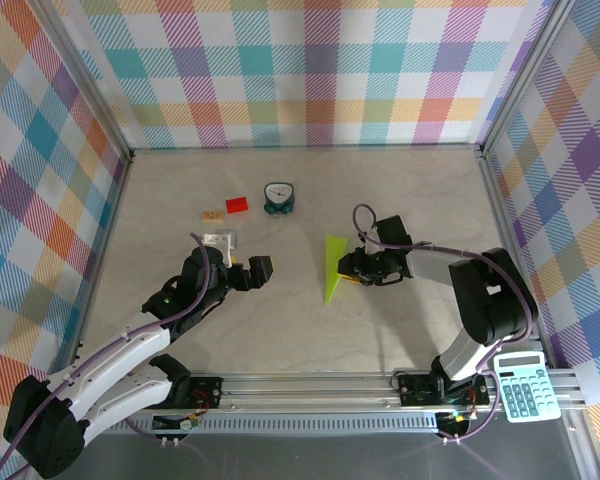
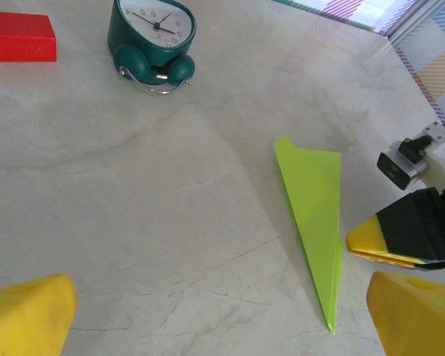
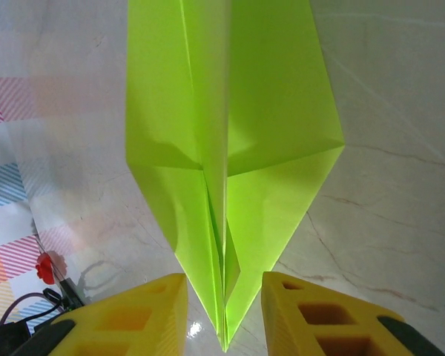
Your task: Fold a paper plane with a square sheet of paper (fold left side to right side)
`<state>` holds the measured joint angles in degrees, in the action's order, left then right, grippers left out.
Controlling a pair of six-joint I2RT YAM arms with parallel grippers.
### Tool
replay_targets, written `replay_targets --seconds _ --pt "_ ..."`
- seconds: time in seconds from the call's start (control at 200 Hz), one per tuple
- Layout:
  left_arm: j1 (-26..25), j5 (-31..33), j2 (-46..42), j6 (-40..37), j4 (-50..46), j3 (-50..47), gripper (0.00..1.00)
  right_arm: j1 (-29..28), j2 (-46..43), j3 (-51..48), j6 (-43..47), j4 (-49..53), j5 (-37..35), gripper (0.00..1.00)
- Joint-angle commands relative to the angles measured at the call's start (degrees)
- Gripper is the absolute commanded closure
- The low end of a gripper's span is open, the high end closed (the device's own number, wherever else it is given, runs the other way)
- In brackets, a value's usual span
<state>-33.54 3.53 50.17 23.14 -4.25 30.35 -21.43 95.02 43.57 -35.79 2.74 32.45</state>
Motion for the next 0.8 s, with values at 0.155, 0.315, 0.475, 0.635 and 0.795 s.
replay_targets --seconds 0.155,0.315,0.475,0.635,0.795 --pt "0.8 -0.4 -0.3 0.9 1.1 -0.3 0.0 0.2 2.9 -0.5 -1.6 -4.7 3.4 0.71" --pt "0.8 -0.4 -0.2 0.7 0.9 -0.2 0.0 0.2 4.6 -0.5 -2.6 -6.9 4.7 0.73" --pt "0.8 -0.4 -0.2 0.8 0.9 -0.2 0.0 0.0 5.9 -0.5 -3.6 -8.7 5.5 0.75" --pt "0.7 -0.3 -0.1 0.7 0.8 -0.2 0.0 -0.9 6.6 -0.2 -4.3 -10.4 5.4 0.77" --pt "0.8 -0.4 -0.4 0.7 0.3 -0.2 0.0 -1.7 7.8 -0.1 -5.5 -12.5 4.8 0.79"
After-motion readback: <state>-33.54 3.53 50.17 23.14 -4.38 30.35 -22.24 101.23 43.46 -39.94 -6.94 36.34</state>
